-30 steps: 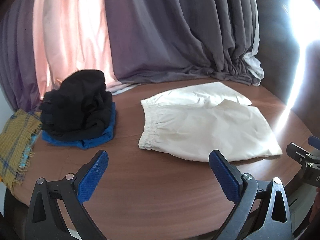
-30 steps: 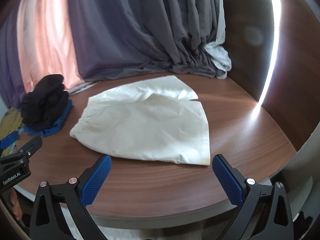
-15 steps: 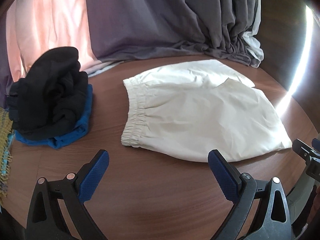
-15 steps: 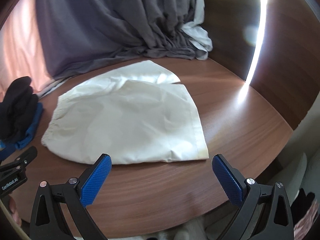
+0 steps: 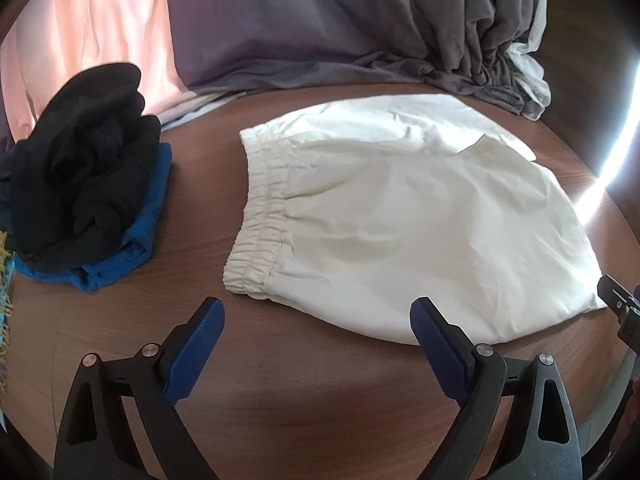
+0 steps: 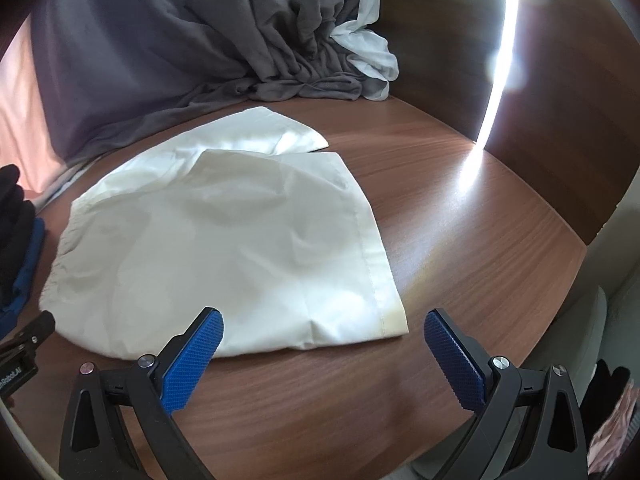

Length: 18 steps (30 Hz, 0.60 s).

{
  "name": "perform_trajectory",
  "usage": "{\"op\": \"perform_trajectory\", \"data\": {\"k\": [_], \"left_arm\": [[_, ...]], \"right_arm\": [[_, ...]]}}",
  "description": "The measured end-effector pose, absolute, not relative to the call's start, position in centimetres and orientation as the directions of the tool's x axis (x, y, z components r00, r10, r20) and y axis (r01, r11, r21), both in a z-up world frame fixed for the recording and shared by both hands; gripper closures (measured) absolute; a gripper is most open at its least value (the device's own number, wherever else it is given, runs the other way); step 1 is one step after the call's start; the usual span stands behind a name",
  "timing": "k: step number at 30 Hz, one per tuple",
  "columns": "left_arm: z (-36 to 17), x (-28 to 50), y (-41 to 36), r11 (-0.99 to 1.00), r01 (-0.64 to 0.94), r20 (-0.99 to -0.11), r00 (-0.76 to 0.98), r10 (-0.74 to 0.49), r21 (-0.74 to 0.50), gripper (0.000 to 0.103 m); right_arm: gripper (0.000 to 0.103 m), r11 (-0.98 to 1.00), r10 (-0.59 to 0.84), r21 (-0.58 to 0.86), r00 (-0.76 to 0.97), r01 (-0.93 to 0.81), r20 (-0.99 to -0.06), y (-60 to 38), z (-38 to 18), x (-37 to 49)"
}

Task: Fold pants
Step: 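Move both grippers toward the cream shorts lying on the table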

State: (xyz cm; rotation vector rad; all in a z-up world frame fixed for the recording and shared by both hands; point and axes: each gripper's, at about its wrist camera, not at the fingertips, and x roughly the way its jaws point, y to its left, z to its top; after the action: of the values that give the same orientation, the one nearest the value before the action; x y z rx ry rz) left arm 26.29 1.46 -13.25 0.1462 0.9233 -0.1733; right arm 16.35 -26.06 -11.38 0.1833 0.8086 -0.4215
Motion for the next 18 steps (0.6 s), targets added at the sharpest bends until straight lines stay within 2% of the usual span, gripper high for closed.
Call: {"op": "perform_trajectory", "data": {"k": [11,18], "left_arm": [[-15.5,27.1,0.6,0.970,0.237,-0.842,0.532,-0.092,0.044,0.013],[-16.1,27.2,0.3,0.965,0.259,-0.852,0.513,-0.105,0.037,0.015]], "right_arm": [[0.001,0.863,-0.350,-0.018,0.570,0.505,-0.743,-27.1,-13.4,16.7],[0.007,0.848,-0.330,0.019,0.556,0.530,-0.763,-27.9,-14.7,16.8]]}}
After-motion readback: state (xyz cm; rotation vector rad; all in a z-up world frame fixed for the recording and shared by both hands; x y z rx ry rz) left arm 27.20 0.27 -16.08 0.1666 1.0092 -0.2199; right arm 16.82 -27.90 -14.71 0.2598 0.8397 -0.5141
